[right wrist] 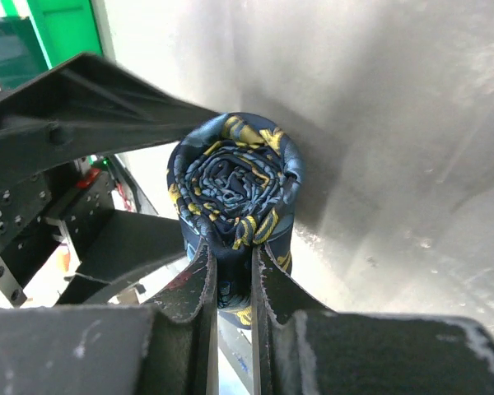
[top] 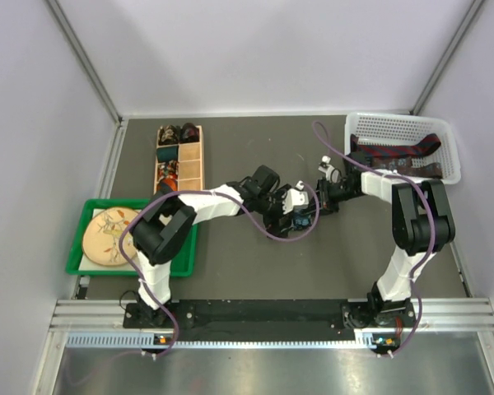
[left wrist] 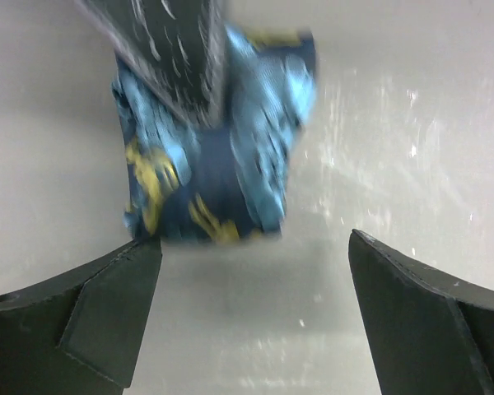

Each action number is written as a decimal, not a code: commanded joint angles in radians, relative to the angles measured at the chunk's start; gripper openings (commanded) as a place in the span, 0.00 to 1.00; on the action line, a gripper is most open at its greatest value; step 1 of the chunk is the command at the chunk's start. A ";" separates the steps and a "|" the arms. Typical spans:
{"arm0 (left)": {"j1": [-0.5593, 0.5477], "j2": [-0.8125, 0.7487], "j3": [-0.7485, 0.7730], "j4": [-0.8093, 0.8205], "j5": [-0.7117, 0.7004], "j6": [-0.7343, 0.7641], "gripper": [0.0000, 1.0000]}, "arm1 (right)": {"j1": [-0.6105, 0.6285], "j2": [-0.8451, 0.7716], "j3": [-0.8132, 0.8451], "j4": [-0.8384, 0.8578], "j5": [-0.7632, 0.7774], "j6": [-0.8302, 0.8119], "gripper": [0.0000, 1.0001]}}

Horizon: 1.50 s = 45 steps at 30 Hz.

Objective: Roll the ties
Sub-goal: Roll the tie at the center of the board, then pick up the tie at the center of the board.

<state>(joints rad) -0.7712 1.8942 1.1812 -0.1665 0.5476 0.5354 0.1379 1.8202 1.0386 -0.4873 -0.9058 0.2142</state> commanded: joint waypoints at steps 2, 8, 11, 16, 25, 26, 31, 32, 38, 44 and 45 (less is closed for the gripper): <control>0.006 0.080 0.101 0.003 0.088 -0.006 0.99 | 0.032 -0.076 -0.018 0.055 -0.039 0.016 0.00; -0.017 0.126 0.089 0.159 0.032 0.023 0.99 | 0.043 -0.085 -0.018 0.053 -0.065 0.031 0.00; -0.025 0.147 0.100 0.157 0.019 0.032 0.99 | 0.046 -0.079 -0.005 0.047 -0.079 0.036 0.00; -0.037 0.157 0.080 0.159 0.005 0.051 0.99 | 0.048 -0.068 -0.002 0.038 -0.090 0.036 0.00; -0.039 0.148 0.097 0.076 0.046 0.103 0.49 | 0.046 -0.070 0.032 0.024 -0.090 0.042 0.00; -0.039 0.137 0.092 0.076 0.048 0.101 0.37 | 0.048 -0.070 0.037 0.020 -0.088 0.040 0.00; -0.040 0.105 0.109 0.035 0.025 0.068 0.29 | 0.048 -0.073 0.055 -0.003 -0.084 0.036 0.00; -0.039 0.088 0.113 0.033 0.011 0.051 0.45 | 0.048 -0.075 0.061 -0.005 -0.085 0.034 0.00; -0.025 -0.015 0.141 -0.053 -0.135 -0.054 0.99 | 0.029 -0.094 0.097 -0.057 -0.096 0.016 0.00; 0.087 -0.174 0.088 -0.168 -0.089 -0.100 0.99 | -0.020 -0.114 0.130 -0.140 -0.102 -0.032 0.00; 0.122 -0.190 0.092 -0.183 -0.095 -0.121 0.99 | -0.038 -0.122 0.133 -0.149 -0.102 -0.041 0.00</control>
<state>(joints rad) -0.7406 1.8473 1.2747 -0.2802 0.4545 0.4908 0.1452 1.7634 1.1103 -0.5808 -0.9710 0.2260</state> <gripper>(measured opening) 0.987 0.099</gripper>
